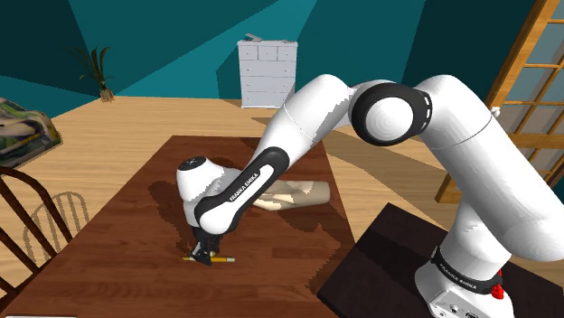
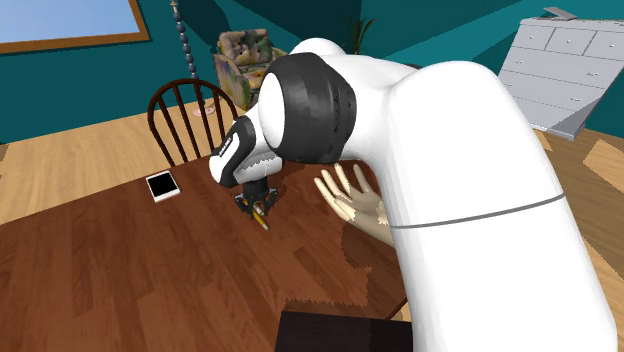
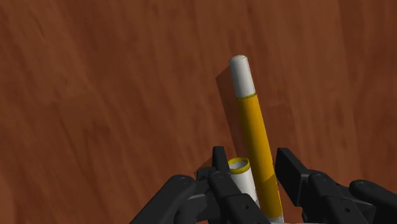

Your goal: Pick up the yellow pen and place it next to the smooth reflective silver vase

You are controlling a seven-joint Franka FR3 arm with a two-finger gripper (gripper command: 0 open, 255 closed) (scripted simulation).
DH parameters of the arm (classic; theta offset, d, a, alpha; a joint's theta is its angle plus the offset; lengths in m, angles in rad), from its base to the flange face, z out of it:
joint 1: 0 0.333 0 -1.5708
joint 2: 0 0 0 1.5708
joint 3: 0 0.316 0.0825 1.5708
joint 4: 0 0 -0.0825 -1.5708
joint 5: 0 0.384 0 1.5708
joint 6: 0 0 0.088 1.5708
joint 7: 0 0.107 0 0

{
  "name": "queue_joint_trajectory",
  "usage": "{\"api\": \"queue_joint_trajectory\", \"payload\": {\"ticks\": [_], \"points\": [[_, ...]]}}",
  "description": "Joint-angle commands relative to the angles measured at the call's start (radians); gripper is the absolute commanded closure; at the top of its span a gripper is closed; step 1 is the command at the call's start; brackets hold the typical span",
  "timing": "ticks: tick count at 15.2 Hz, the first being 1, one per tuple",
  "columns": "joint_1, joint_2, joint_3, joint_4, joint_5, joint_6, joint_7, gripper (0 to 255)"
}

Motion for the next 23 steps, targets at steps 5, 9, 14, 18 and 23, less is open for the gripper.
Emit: {"api": "queue_joint_trajectory", "payload": {"ticks": [5,9,14,18,23], "points": [[0.000,0.000,0.000,0.000,0.000,0.000,0.000,255],[-0.003,-0.021,0.004,-0.007,0.003,-0.014,-0.001,255],[-0.010,-0.071,0.013,-0.020,0.012,-0.051,-0.004,255],[-0.015,-0.109,0.020,-0.026,0.019,-0.083,-0.006,255],[-0.021,-0.153,0.028,-0.028,0.029,-0.125,-0.010,255]]}}
